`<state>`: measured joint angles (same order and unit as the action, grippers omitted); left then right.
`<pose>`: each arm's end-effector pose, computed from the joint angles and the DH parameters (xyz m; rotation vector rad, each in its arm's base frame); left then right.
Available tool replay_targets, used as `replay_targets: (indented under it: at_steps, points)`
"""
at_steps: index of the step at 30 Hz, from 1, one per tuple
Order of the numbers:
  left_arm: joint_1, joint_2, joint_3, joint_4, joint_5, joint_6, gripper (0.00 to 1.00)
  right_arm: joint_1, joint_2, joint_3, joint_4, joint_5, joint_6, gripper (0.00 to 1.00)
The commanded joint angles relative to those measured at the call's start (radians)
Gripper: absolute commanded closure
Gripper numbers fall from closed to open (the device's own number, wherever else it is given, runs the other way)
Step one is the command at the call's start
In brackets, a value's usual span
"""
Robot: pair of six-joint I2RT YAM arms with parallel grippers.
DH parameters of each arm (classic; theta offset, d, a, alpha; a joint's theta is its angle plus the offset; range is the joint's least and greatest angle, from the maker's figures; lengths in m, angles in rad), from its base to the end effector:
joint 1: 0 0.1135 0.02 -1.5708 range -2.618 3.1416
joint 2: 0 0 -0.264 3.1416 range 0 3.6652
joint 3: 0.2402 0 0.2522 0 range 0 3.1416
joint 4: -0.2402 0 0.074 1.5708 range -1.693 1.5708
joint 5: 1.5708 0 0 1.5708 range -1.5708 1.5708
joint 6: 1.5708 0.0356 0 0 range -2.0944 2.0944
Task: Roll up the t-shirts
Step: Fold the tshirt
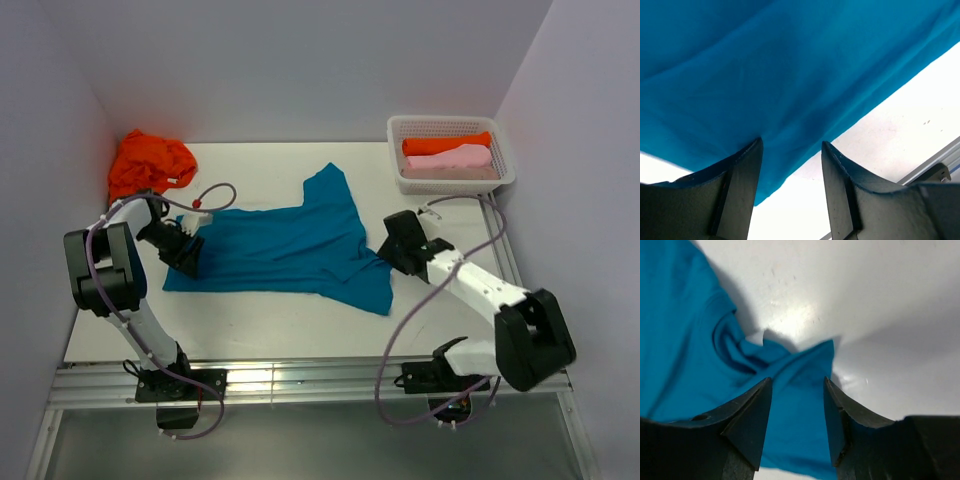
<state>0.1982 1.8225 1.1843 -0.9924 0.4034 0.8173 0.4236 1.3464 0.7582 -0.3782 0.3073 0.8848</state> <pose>0.3085 0.0477 0.1649 0.8795 2.8090 -0.5688 0.2411 0.0969 0.1961 0.6826 2.3840 0.1655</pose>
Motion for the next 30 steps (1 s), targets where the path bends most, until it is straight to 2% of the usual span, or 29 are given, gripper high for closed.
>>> replay_targets:
  at_steps: [1, 7, 13, 17, 21, 24, 25, 30]
  points:
    - [0.026, -0.071, 0.075, -0.011, 0.084, -0.024, 0.43, 0.018, -0.14, -0.098, -0.025, 0.022, 0.109, 0.47]
    - [0.102, -0.118, 0.149, -0.02, 0.123, -0.07, 0.39, 0.076, -0.327, -0.192, -0.136, -0.002, 0.218, 0.45]
    - [0.266, -0.091, 0.179, -0.012, 0.147, -0.141, 0.31, 0.19, -0.469, -0.258, -0.307, -0.013, 0.356, 0.43]
    - [0.346, -0.051, 0.167, -0.049, 0.184, -0.156, 0.28, 0.222, -0.605, -0.324, -0.341, -0.042, 0.416, 0.41]
    - [0.368, -0.051, 0.115, -0.025, 0.18, -0.181, 0.26, 0.225, -0.71, -0.393, -0.324, -0.095, 0.453, 0.39]
    - [0.371, -0.065, 0.068, -0.005, 0.176, -0.211, 0.23, 0.225, -0.698, -0.437, -0.265, -0.121, 0.47, 0.38]
    - [0.372, -0.069, 0.054, 0.014, 0.173, -0.228, 0.2, 0.227, -0.685, -0.459, -0.216, -0.129, 0.47, 0.38]
    - [0.377, -0.098, -0.02, 0.067, 0.16, -0.254, 0.19, 0.234, -0.583, -0.496, -0.11, -0.146, 0.485, 0.37]
